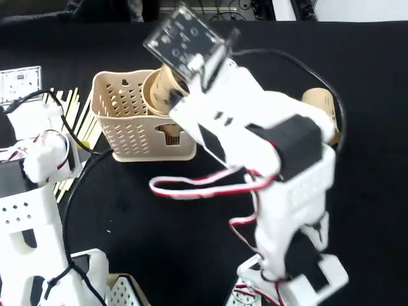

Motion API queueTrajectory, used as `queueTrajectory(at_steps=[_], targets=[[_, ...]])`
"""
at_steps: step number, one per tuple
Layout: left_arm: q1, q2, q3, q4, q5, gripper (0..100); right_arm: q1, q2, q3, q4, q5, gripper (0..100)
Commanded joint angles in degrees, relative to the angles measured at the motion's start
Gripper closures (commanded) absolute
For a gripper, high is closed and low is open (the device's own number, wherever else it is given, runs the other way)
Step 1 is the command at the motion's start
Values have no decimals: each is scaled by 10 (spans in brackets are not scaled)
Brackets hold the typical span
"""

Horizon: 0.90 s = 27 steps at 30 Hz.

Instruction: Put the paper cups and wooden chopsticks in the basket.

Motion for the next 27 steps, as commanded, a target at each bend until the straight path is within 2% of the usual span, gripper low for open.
queueTrajectory(at_steps=[1, 7, 21, 23, 27], targets=[[-5, -1, -2, -10, -4, 762, -5, 48, -80, 4, -5, 987], [-6, -6, 0, -9, -4, 762, 21, 95, -140, 19, -5, 987], [-6, -6, 1, -8, -4, 761, 29, 80, 9, 21, -2, 982], [-5, -5, 0, -8, -4, 761, 29, 80, 32, 21, -4, 938], [-5, -1, 1, -8, -4, 761, 29, 80, 32, 19, -2, 735]])
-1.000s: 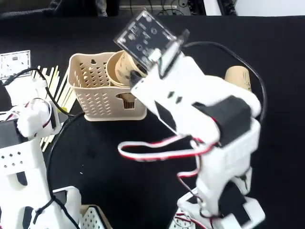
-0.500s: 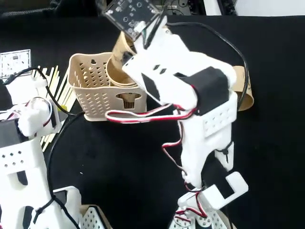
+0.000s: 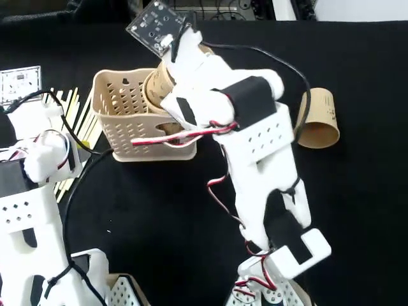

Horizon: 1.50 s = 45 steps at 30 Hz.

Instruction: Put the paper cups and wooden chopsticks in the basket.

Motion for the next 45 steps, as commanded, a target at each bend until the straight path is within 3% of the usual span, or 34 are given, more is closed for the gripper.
queueTrajectory(at_steps=[1, 12, 15, 19, 28, 36, 41, 45], targets=[[-5, -1, -2, -4, -4, 761, 6, -16, -11, 17, -4, 696], [-5, -1, -2, -4, -4, 761, -21, -16, -112, 17, -6, 740], [-5, -1, -2, -4, -4, 761, 47, -21, -126, 18, -6, 737], [-5, -1, -2, -4, -4, 761, 203, -44, -71, 18, 16, 737], [-5, 0, -1, -4, -4, 761, 450, -77, 231, -31, 244, 737], [-5, 0, -1, -4, -17, 761, 496, -67, 395, -170, 337, 737], [-8, 0, -1, -4, -48, 761, 529, -60, 518, -359, 336, 740], [-8, 0, -1, -4, -57, 761, 522, -57, 559, -415, 338, 740]])
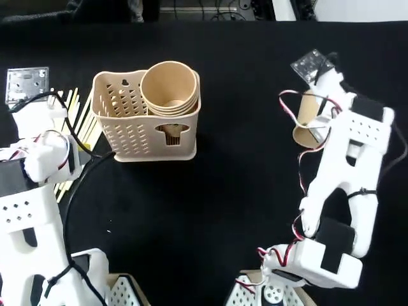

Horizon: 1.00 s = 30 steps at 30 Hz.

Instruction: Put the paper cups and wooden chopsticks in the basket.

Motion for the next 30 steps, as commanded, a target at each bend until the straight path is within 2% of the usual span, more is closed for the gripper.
queueTrajectory(at_steps=[1, 6, 11, 15, 16, 20, 25, 30], targets=[[-7, 0, -2, -3, -9, 761, 2, -4, 30, -60, 5, 740], [-7, -4, -3, 29, -33, 761, 2, -4, 110, -165, 4, 760], [-9, -6, -3, 58, -37, 761, -1, -4, 153, -258, 4, 870], [-9, -6, -3, 78, -39, 761, -1, -15, 154, -269, 4, 963], [-9, -6, -2, 80, -40, 761, -1, -28, 153, -263, 4, 990], [-9, -6, -2, 81, -40, 762, -2, -107, 154, -227, 4, 988], [-6, -6, -2, 81, -40, 764, -12, -219, 134, -119, -4, 987], [-7, -6, -2, 81, -40, 765, -42, -276, 27, 57, -140, 987]])
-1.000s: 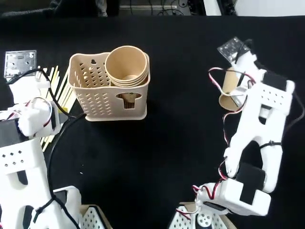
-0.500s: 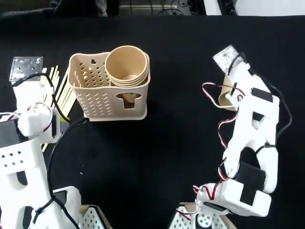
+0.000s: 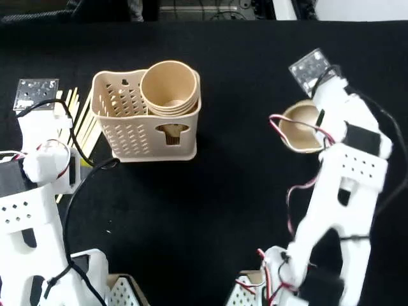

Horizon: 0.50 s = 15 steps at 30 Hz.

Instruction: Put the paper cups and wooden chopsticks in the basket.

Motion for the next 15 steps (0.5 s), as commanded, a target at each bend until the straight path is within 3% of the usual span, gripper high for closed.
queueTrajectory(at_steps=[1, 9, 15], targets=[[-7, -6, -2, 2, -4, 765, -41, -39, -117, 143, -110, 987], [-7, -6, -2, 2, -2, 765, -212, 48, -465, 351, -332, 987], [-7, -6, -2, 11, -1, 766, -324, 183, -772, 406, -367, 986]])
